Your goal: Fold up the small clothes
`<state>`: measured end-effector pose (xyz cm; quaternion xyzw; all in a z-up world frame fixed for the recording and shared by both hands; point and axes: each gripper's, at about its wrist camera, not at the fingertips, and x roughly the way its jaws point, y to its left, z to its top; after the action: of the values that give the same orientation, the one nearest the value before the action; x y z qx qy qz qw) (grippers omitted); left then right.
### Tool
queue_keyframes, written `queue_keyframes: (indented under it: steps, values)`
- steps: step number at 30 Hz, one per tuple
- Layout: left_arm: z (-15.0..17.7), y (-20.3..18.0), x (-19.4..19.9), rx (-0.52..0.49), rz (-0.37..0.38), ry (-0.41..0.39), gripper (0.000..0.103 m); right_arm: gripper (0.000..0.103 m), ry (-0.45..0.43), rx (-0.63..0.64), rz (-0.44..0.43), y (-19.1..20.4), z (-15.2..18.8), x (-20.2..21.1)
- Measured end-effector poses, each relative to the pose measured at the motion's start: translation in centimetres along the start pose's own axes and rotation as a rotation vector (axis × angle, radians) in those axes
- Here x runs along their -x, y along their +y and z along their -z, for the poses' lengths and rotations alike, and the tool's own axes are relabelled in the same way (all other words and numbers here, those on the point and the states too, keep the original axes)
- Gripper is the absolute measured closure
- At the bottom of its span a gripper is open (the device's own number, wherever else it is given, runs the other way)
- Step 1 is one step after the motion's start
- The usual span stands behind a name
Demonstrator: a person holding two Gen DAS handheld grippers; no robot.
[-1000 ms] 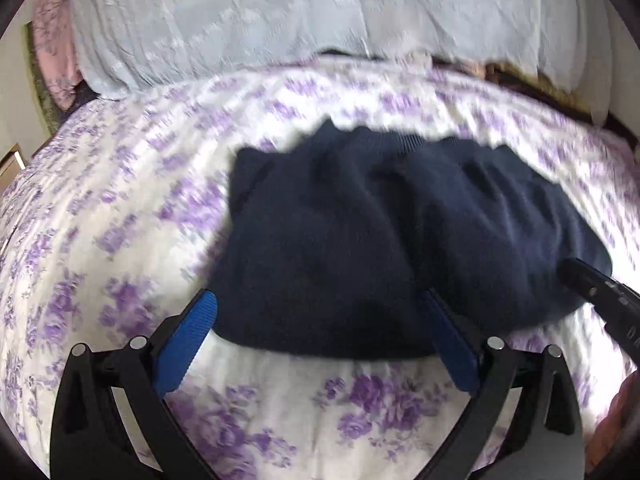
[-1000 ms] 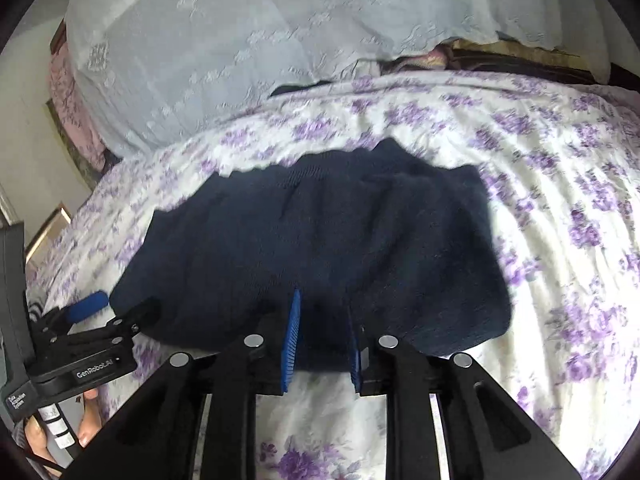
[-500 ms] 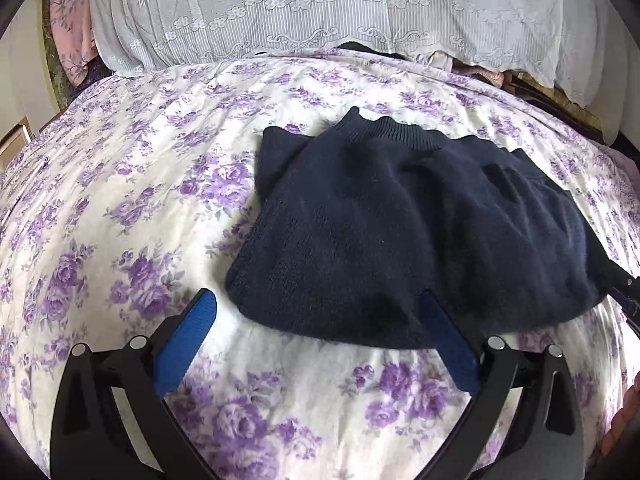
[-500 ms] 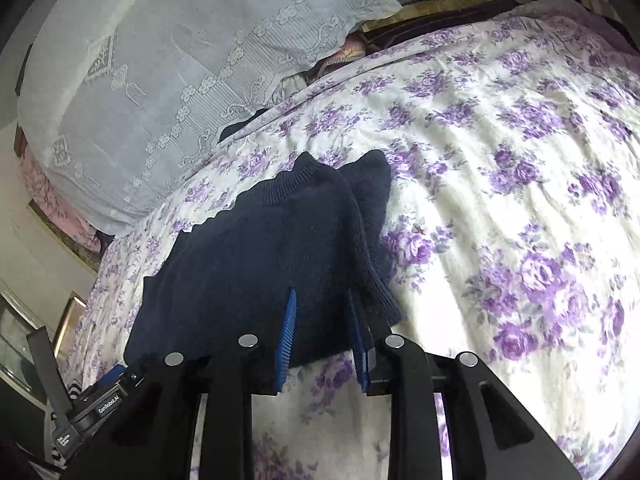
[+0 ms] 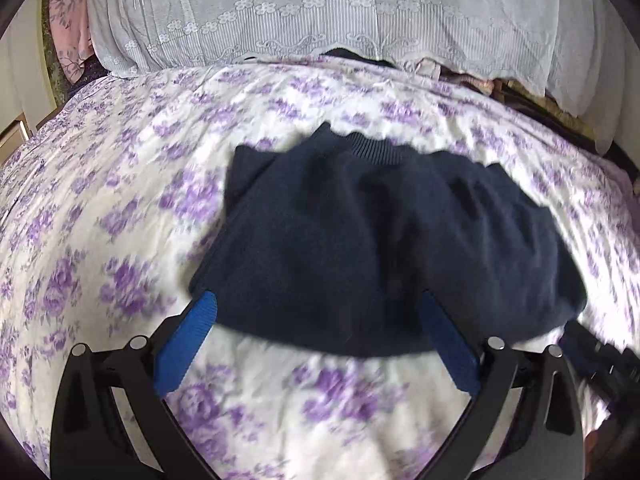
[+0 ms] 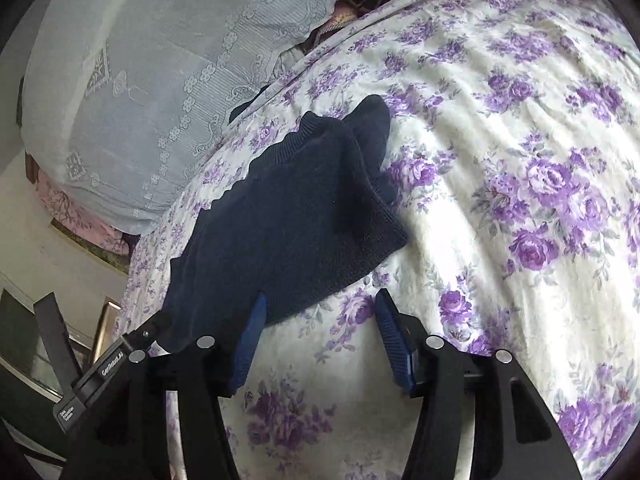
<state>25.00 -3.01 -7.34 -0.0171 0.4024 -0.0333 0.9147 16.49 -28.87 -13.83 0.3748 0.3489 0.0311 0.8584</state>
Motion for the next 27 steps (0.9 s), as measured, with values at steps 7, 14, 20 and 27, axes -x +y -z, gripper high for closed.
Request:
queue_keyframes:
  steps: [7,14,20,27]
  values:
    - [0.2,-3.0,-4.9,-0.051,-0.031,0.046,0.004,0.032,-0.032,-0.078,-0.079,-1.0,-0.5,-0.2]
    - [-0.1,-2.6,-4.5,-0.053,-0.002,0.031,0.004,0.022,-0.073,-0.078,-0.024,-0.2,-2.7,-2.3]
    - [-1.5,-1.3,-4.7,0.002,0.003,0.014,0.004,0.023,-0.146,-0.223,-0.005,-1.0,-5.9,-4.1]
    - [-2.6,-1.2,-5.9,0.011,-0.031,0.02,0.004,0.039,-0.203,-0.19,-0.015,-0.8,-6.0,-4.7]
